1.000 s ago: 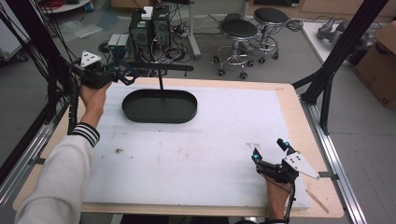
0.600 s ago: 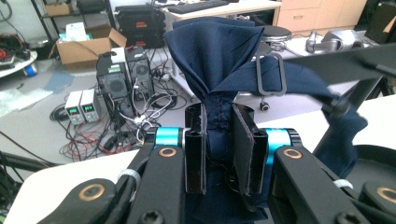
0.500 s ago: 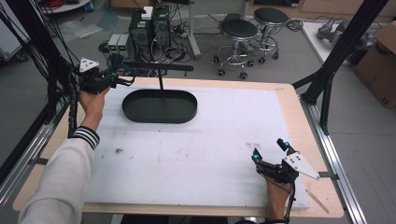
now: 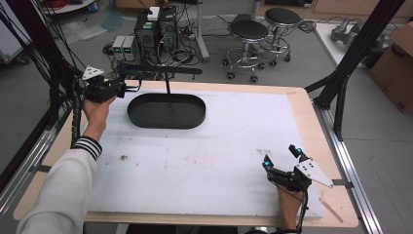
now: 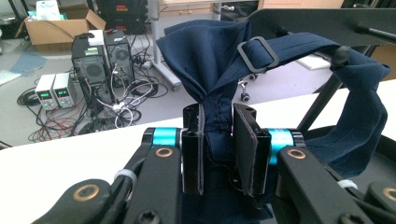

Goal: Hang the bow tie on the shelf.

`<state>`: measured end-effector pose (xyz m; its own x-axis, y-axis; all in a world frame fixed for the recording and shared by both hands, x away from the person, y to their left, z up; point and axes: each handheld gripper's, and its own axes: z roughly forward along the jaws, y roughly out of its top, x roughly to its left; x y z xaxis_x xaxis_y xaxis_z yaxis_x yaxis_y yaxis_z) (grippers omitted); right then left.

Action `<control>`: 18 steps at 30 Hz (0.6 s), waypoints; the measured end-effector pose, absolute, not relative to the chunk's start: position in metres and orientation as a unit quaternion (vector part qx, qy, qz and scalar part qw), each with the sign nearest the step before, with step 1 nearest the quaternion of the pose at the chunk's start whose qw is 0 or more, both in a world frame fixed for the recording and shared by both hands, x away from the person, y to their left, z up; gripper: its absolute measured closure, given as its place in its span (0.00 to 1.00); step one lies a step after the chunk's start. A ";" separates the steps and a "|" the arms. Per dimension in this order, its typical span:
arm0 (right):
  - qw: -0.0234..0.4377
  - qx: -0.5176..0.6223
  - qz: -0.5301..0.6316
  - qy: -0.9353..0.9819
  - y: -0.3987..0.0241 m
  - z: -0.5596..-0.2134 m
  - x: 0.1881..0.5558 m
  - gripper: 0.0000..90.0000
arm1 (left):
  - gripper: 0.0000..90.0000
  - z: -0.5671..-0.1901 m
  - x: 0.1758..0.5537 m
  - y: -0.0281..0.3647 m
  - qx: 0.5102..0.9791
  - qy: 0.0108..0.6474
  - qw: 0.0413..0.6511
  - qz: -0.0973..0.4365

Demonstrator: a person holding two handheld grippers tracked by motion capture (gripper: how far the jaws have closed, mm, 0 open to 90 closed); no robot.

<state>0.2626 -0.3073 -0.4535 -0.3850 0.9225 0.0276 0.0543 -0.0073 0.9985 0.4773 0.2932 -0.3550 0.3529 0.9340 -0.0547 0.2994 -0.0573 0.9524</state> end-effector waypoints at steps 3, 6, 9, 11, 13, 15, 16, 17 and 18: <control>0.375 0.409 0.580 0.597 -0.307 -0.454 0.263 0.01 | 0.78 -0.355 0.476 0.290 0.655 0.470 0.501 0.316; 0.375 0.409 0.580 0.597 -0.307 -0.454 0.263 0.01 | 0.75 -0.356 0.476 0.288 0.658 0.469 0.499 0.314; 0.374 0.409 0.580 0.597 -0.307 -0.454 0.262 0.01 | 0.73 -0.355 0.476 0.288 0.652 0.465 0.518 0.300; 0.373 0.410 0.580 0.597 -0.307 -0.454 0.262 0.01 | 0.73 -0.354 0.475 0.288 0.647 0.463 0.531 0.292; 0.374 0.409 0.580 0.597 -0.307 -0.454 0.262 0.01 | 0.72 -0.354 0.475 0.288 0.647 0.462 0.535 0.285; 0.373 0.410 0.580 0.597 -0.307 -0.454 0.262 0.01 | 0.69 -0.355 0.475 0.289 0.651 0.461 0.534 0.280; 0.373 0.410 0.580 0.597 -0.307 -0.454 0.262 0.01 | 0.67 -0.355 0.475 0.290 0.652 0.461 0.537 0.274; 0.373 0.409 0.580 0.597 -0.307 -0.454 0.262 0.01 | 0.62 -0.354 0.474 0.290 0.652 0.460 0.538 0.271; 0.374 0.408 0.580 0.597 -0.307 -0.454 0.262 0.01 | 0.58 -0.354 0.474 0.290 0.653 0.459 0.540 0.268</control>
